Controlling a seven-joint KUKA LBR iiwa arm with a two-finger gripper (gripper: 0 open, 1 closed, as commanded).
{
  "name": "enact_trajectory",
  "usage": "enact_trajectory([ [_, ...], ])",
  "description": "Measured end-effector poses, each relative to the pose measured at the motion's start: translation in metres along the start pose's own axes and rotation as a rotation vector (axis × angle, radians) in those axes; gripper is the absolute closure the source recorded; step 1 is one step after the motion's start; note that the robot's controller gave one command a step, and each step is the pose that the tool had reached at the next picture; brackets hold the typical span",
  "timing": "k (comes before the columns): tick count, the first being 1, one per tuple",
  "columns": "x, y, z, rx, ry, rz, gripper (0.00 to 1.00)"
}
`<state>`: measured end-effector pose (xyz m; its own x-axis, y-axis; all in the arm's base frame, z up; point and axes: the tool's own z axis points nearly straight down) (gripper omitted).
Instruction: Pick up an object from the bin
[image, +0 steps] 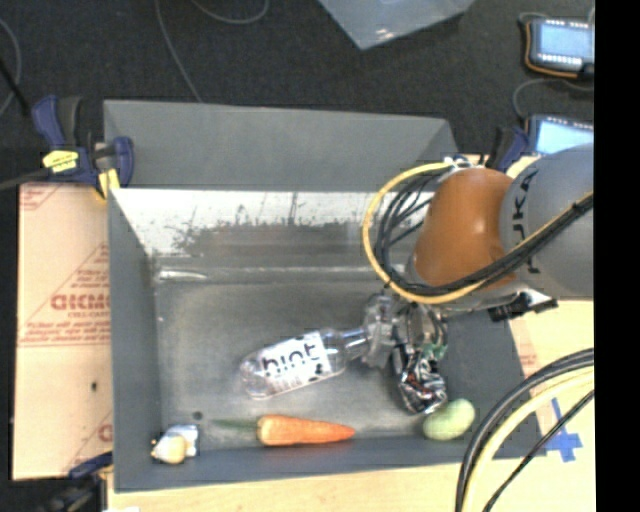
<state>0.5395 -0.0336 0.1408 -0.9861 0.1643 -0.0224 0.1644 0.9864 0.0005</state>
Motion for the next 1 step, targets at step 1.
enact_trajectory([
  [1, -0.0005, -0.0002, -0.0020, 0.000, -0.002, -0.001, 1.00],
])
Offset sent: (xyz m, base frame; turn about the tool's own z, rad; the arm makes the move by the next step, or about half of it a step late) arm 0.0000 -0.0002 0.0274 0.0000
